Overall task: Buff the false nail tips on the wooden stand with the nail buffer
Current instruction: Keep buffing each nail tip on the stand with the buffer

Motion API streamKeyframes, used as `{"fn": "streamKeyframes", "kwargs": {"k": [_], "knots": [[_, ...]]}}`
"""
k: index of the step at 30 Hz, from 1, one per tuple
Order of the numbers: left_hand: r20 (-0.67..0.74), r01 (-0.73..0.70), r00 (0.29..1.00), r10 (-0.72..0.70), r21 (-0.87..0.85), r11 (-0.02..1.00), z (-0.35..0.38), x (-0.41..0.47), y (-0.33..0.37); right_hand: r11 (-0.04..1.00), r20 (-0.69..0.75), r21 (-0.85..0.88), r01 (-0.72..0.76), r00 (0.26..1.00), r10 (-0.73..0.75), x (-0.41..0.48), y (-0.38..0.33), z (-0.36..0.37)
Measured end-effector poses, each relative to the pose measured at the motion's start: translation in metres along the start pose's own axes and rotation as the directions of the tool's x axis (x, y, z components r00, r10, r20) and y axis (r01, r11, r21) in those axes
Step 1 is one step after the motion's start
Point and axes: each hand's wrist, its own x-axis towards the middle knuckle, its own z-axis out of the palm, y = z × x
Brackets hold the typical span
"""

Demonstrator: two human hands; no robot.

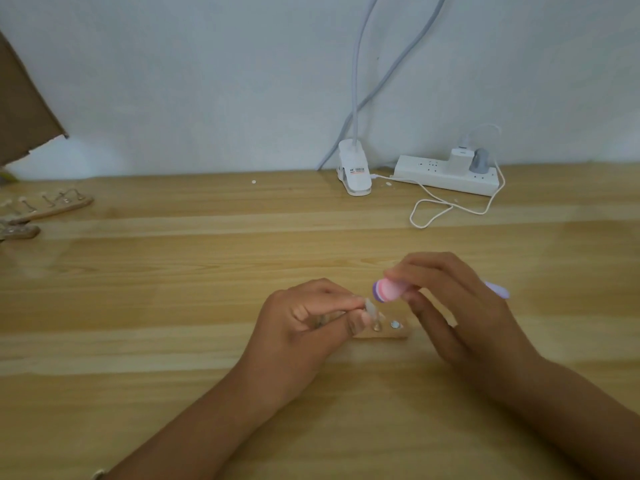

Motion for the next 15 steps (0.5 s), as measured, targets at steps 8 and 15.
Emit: {"fn": "streamKeyframes", "kwargs": {"k": [8, 15], "knots": [[0.004, -0.031, 1.000, 0.031, 0.023, 0.999, -0.002, 0.000, 0.002, 1.000, -0.012, -0.017, 0.020, 1.000, -0.021, -0.002, -0.007, 0.006], [0.035, -0.038, 0.999, 0.038, 0.017, 0.999, 0.001, 0.000, 0.003, 0.984, 0.081, 0.177, -0.028, 0.997, 0.014, -0.002, -0.028, 0.005]]}}
